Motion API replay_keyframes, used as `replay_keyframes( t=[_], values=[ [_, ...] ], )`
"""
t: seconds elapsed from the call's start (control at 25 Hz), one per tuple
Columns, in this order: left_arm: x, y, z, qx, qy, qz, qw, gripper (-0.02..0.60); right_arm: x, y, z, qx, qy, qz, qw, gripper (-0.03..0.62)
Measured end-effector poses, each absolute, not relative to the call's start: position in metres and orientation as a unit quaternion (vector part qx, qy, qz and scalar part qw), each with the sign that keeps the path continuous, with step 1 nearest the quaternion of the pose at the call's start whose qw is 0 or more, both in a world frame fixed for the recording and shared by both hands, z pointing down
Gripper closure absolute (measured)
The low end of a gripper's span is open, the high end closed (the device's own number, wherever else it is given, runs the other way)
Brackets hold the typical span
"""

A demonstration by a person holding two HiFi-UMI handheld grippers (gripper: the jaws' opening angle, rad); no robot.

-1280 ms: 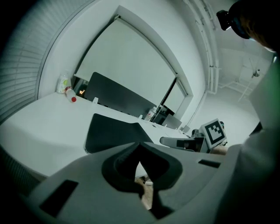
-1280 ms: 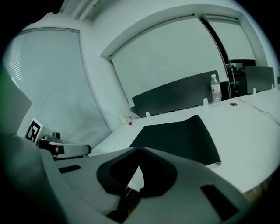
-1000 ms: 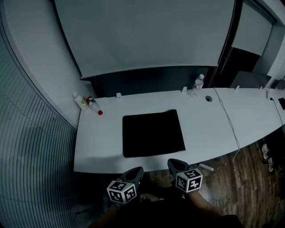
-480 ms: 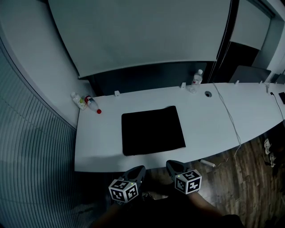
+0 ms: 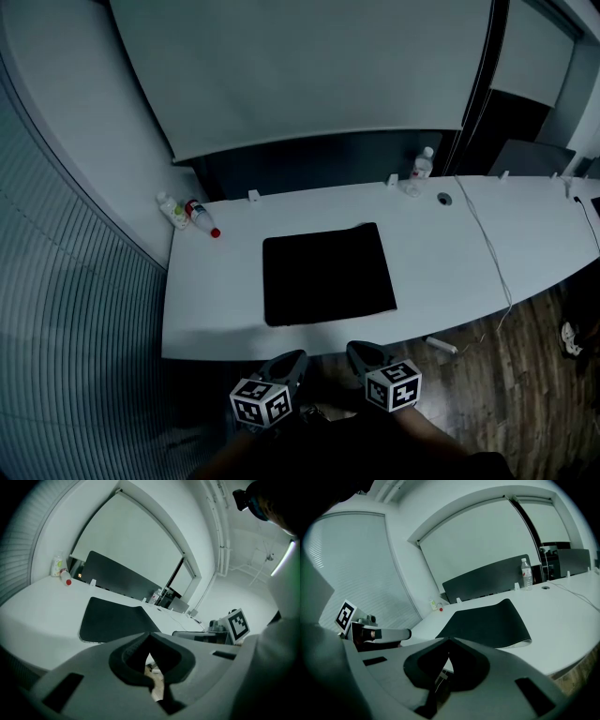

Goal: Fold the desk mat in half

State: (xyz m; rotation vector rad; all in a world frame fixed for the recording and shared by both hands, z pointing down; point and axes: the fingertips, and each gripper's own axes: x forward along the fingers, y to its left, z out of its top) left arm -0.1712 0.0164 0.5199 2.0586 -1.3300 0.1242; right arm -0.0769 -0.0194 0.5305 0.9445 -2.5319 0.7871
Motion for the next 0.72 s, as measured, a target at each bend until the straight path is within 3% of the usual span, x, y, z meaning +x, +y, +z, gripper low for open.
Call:
replay_keyframes(
  t=[0.72],
  values=[
    [-0.187, 0.027, 0.524, 0.783, -0.520, 0.038, 0.340, 0.575, -0.098, -0.009, 0.536, 0.313, -0.892, 0.274, 0.175, 0.571]
  ],
)
